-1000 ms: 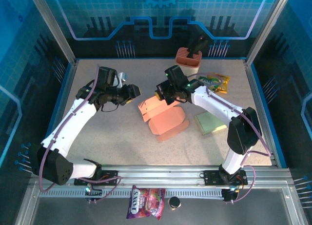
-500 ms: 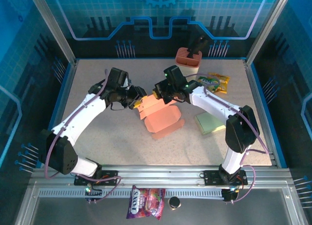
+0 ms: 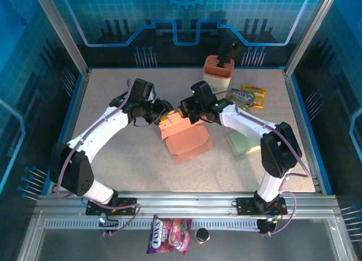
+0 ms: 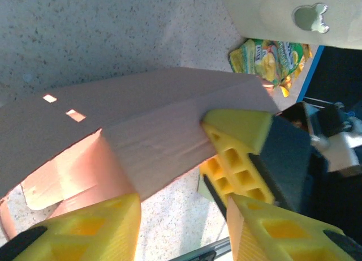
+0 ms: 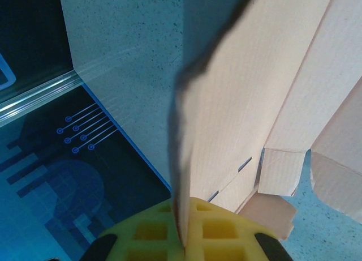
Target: Fold the paper box
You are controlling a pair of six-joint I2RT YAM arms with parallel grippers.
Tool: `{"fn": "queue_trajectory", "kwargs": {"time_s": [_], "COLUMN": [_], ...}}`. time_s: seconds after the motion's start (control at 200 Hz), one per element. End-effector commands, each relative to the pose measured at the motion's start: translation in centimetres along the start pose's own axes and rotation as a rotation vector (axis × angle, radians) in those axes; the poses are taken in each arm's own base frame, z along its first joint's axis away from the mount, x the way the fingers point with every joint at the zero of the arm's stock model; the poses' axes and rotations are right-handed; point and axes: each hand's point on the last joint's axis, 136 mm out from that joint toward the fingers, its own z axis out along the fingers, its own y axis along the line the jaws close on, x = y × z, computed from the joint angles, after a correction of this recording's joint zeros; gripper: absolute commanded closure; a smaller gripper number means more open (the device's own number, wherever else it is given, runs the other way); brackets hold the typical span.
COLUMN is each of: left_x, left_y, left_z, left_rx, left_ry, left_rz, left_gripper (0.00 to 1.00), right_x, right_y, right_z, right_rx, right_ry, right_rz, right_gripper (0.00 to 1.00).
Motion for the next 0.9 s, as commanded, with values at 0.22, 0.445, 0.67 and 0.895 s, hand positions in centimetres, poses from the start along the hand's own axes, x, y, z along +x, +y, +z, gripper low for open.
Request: {"fn": "queue_trajectory", "kwargs": {"time_s": [0.22, 0.445, 0.67, 0.895], "left_x": [-2.4, -2.8, -2.7, -1.9], "left_y": [7.3, 10.8, 13.4, 15.6], "left_z": [-4.3, -3.7, -2.0, -0.4], "left_rx": [-0.076, -0.116, -0.161, -0.184], "left_ry": [-0.108, -0.137, -0.135, -0.108], "left_rz": [-0.015, 0.032, 0.109, 0.151], "left_gripper": [0.54, 0.56, 0.59, 0.64], "right_x": [-0.3, -0.2, 0.0, 0.0], "right_y": [1.0, -0.2, -2.2, -3.3], "right_z": [1.0, 2.3, 3.2, 3.7], "right_rx": [-0.142, -0.148, -0.16, -0.16], "right_ry": [0.009, 0.035, 0.076, 0.095], "right_rz": [-0.077, -0.143, -0.206, -0.236], "right_gripper": [1.0, 1.0, 1.0, 1.0]}}
